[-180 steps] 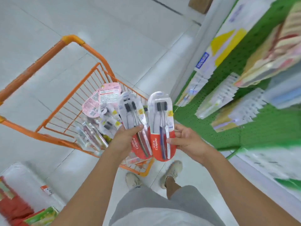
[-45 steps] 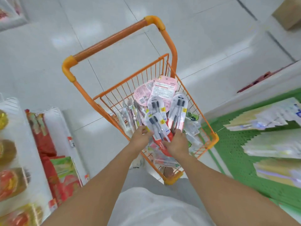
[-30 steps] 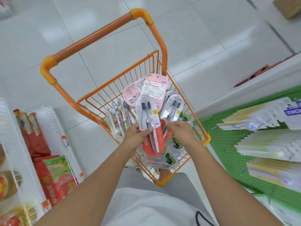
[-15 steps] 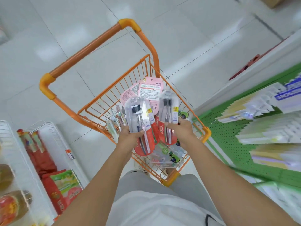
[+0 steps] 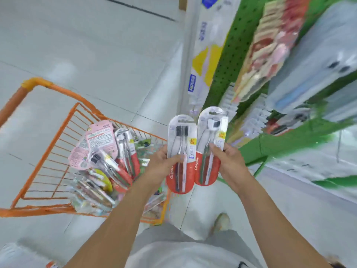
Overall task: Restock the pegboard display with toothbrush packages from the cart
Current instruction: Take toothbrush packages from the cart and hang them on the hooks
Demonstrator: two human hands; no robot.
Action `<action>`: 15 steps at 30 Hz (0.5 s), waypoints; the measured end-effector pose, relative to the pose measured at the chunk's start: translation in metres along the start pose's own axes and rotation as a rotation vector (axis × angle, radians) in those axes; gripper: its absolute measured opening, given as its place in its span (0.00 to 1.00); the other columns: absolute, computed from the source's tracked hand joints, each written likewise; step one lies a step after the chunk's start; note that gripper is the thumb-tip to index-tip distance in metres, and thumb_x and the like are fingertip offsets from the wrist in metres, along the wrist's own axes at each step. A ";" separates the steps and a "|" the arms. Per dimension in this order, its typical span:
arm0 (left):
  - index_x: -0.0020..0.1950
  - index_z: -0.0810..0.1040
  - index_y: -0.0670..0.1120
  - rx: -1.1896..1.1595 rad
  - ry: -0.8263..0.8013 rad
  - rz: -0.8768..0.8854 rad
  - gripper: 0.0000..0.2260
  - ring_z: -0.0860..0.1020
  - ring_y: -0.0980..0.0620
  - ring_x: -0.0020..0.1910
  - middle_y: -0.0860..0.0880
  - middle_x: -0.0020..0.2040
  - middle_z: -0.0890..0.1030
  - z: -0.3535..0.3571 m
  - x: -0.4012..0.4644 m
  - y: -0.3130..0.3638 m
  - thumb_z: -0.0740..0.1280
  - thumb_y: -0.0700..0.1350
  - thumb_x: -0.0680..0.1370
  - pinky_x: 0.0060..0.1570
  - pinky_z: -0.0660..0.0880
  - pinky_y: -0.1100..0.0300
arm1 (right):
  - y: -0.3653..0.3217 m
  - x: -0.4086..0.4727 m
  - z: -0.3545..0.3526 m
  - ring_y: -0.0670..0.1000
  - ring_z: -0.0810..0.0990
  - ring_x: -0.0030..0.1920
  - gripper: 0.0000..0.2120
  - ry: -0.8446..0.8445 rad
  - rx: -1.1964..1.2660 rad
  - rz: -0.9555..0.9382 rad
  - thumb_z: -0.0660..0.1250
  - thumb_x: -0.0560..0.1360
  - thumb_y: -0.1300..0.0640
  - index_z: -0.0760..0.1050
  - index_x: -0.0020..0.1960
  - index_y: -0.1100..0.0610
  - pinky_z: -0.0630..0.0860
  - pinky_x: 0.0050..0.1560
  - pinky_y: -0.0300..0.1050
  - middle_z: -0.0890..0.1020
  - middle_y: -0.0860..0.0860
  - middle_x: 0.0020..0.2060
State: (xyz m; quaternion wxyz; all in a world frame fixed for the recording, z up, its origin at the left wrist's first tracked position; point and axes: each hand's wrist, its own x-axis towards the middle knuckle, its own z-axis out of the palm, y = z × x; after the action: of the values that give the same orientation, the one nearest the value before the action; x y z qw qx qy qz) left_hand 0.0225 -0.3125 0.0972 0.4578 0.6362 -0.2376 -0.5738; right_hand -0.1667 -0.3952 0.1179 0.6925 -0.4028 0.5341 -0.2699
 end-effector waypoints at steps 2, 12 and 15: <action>0.60 0.82 0.44 0.005 -0.003 0.004 0.12 0.85 0.44 0.52 0.45 0.52 0.86 0.043 -0.002 0.007 0.72 0.37 0.77 0.53 0.82 0.53 | 0.000 -0.007 -0.035 0.60 0.85 0.50 0.12 0.036 0.026 -0.016 0.68 0.80 0.54 0.81 0.59 0.60 0.80 0.53 0.56 0.86 0.60 0.52; 0.57 0.83 0.46 0.169 -0.095 -0.029 0.12 0.85 0.46 0.51 0.47 0.51 0.87 0.256 0.004 -0.001 0.74 0.41 0.74 0.58 0.79 0.43 | -0.003 -0.039 -0.253 0.55 0.86 0.43 0.10 0.189 -0.041 -0.097 0.69 0.77 0.67 0.81 0.54 0.54 0.81 0.40 0.47 0.88 0.55 0.45; 0.57 0.83 0.44 0.176 -0.053 -0.031 0.10 0.85 0.47 0.50 0.45 0.51 0.87 0.287 0.009 -0.006 0.73 0.38 0.76 0.55 0.81 0.48 | -0.006 -0.038 -0.282 0.52 0.86 0.41 0.08 0.222 -0.040 -0.088 0.68 0.78 0.67 0.80 0.56 0.59 0.80 0.37 0.43 0.88 0.56 0.45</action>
State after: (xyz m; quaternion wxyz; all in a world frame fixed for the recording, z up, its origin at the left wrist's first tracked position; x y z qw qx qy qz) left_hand -0.2489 -0.4057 0.1095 0.3847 0.6620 -0.2895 -0.5744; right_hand -0.4473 -0.4440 0.1125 0.6084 -0.4072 0.5947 -0.3322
